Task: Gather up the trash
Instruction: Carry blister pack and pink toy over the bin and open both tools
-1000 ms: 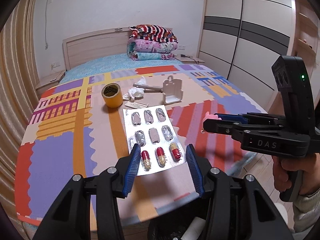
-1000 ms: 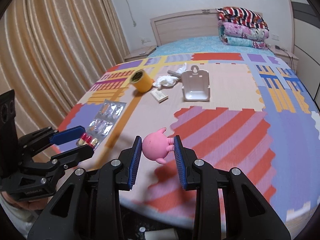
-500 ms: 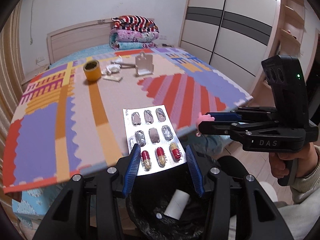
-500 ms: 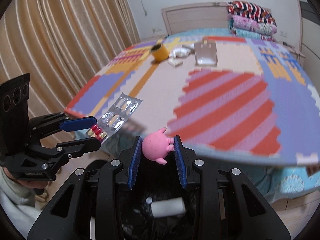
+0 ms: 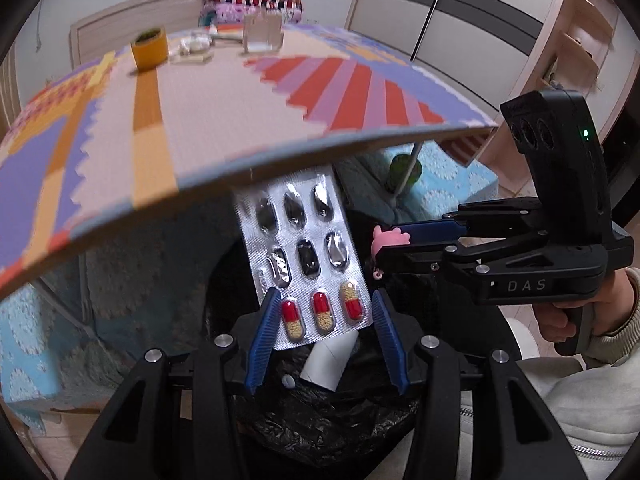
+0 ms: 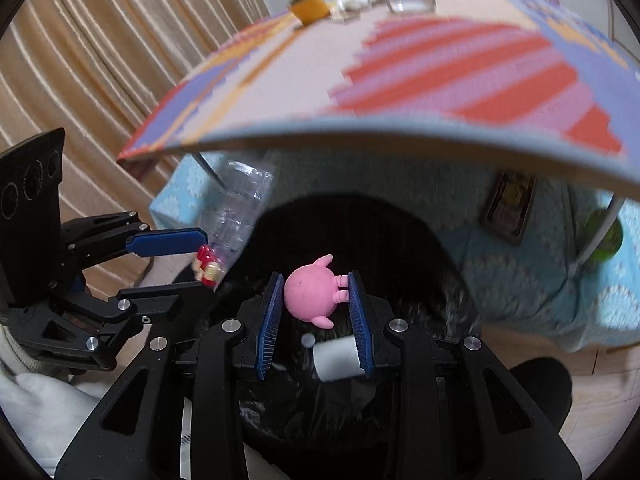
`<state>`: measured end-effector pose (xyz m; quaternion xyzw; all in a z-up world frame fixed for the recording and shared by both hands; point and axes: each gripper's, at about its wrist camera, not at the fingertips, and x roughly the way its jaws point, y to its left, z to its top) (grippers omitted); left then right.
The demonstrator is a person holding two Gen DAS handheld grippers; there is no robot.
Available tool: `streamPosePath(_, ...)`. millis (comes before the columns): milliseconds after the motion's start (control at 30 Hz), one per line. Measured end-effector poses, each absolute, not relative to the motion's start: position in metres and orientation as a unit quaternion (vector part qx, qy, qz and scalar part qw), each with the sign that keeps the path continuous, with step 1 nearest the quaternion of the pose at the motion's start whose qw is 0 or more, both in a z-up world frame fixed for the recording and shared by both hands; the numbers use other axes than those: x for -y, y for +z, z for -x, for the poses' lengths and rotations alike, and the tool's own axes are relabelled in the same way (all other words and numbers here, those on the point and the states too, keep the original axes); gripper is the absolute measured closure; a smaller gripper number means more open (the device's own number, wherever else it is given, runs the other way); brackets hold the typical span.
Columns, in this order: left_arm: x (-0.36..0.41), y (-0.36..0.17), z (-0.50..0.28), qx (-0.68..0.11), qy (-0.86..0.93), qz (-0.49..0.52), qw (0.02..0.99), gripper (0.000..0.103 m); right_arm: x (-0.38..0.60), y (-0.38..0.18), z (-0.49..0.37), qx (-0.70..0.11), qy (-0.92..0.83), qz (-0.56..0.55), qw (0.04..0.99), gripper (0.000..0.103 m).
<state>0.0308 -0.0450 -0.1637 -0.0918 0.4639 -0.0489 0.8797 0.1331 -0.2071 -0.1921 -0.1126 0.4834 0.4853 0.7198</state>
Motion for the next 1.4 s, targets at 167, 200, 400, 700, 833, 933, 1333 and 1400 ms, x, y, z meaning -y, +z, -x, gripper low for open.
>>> streamPosePath(167,0.046,-0.183,-0.030,-0.483,-0.051,0.101,0.868,0.057,0.211,-0.215,-0.132,-0.511,0.477,0.115,0.706,0.070)
streamPosePath(200,0.045,-0.186,-0.031,-0.486,-0.051,0.103,0.866,0.057,0.211,-0.220,-0.131,-0.515,0.477,0.115,0.703,0.070)
streamPosePath(400,0.042,-0.216,-0.037,-0.519,-0.051,0.117,0.845,0.057,0.206,-0.248,-0.126,-0.547,0.474,0.128,0.678,0.070)
streamPosePath(700,0.043,-0.243,-0.046,-0.551,-0.050,0.124,0.823,0.056,0.203,-0.271,-0.123,-0.574,0.469,0.131,0.658,0.069)
streamPosePath(833,0.044,-0.242,-0.048,-0.554,-0.049,0.120,0.822,0.056,0.203,-0.274,-0.124,-0.576,0.470,0.129,0.656,0.068)
streamPosePath(933,0.043,-0.240,-0.048,-0.553,-0.047,0.120,0.823,0.048,0.202,-0.272,-0.123,-0.575,0.471,0.131,0.655,0.061)
streamPosePath(1333,0.042,-0.207,-0.040,-0.512,-0.050,0.119,0.849,0.045,0.206,-0.246,-0.130,-0.545,0.474,0.120,0.681,0.059)
streamPosePath(1400,0.040,-0.196,-0.038,-0.500,-0.049,0.114,0.857,0.045,0.207,-0.238,-0.130,-0.537,0.477,0.118,0.686,0.059)
